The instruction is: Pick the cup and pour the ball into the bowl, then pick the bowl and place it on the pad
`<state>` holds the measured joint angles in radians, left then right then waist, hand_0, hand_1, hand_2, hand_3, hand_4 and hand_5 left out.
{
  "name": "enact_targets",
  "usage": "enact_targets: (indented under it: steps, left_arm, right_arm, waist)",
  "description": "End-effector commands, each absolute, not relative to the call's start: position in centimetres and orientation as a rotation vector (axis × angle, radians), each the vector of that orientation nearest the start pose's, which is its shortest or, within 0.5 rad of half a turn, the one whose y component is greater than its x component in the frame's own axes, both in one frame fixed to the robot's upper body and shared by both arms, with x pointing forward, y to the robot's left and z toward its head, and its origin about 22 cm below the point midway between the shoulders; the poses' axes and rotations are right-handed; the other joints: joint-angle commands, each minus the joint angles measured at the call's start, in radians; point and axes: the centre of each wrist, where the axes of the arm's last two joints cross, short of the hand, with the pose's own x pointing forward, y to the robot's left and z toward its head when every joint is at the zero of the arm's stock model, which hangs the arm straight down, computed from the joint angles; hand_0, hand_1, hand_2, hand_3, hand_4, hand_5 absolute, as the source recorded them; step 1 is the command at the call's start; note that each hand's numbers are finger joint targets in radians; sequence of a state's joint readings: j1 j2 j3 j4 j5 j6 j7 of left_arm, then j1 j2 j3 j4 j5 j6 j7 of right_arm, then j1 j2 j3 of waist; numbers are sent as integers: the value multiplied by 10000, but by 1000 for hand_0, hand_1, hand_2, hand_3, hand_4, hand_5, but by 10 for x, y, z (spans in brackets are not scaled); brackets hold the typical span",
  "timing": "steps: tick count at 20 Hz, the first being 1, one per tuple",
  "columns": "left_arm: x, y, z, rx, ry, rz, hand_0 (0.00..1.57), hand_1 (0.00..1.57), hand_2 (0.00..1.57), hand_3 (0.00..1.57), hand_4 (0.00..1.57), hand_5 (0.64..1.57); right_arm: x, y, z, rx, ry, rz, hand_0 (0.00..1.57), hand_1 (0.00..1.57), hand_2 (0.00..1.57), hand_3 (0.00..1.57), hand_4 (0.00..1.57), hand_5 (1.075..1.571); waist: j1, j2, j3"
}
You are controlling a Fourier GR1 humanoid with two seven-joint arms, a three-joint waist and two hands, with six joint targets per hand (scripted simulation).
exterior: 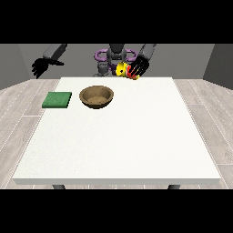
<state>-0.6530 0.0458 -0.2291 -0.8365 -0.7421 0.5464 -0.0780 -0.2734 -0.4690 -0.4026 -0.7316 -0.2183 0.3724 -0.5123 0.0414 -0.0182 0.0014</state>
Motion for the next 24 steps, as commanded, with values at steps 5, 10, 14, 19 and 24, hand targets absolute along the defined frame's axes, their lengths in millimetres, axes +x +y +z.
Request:
enact_targets:
  steps: [5,10,14,19,24]
  left_arm:
    - [353,116,-10,9464,-17243,-9940,1202,1202,1571,1571,976,1569]
    - [350,57,21,10764,-17926,-10773,682,682,1571,1534,891,1571]
    - [341,41,27,11499,-17812,-11632,549,549,1571,1571,935,1565]
    - [337,20,43,12735,-17925,-12815,432,432,1571,1571,900,1571]
    - [322,13,34,13278,-17991,-14089,288,288,1571,1571,898,1562]
  right_arm:
    - [238,-452,-55,-1203,-16115,-1396,0,0,0,0,0,1550]
    - [266,-458,-31,-777,-16816,-1035,0,0,0,0,0,1551]
    - [287,-440,-27,-1204,-16700,-749,0,0,0,180,0,1534]
    - [324,-423,0,-1025,-17104,-616,0,0,0,337,0,1525]
    - [329,-423,5,-611,-17405,-867,0,0,0,264,0,1527]
  waist:
    - [-71,-528,-9]
    - [-345,128,-2]
    - [-190,229,-4]
    - [-350,554,-6]
    - [-511,866,-5]
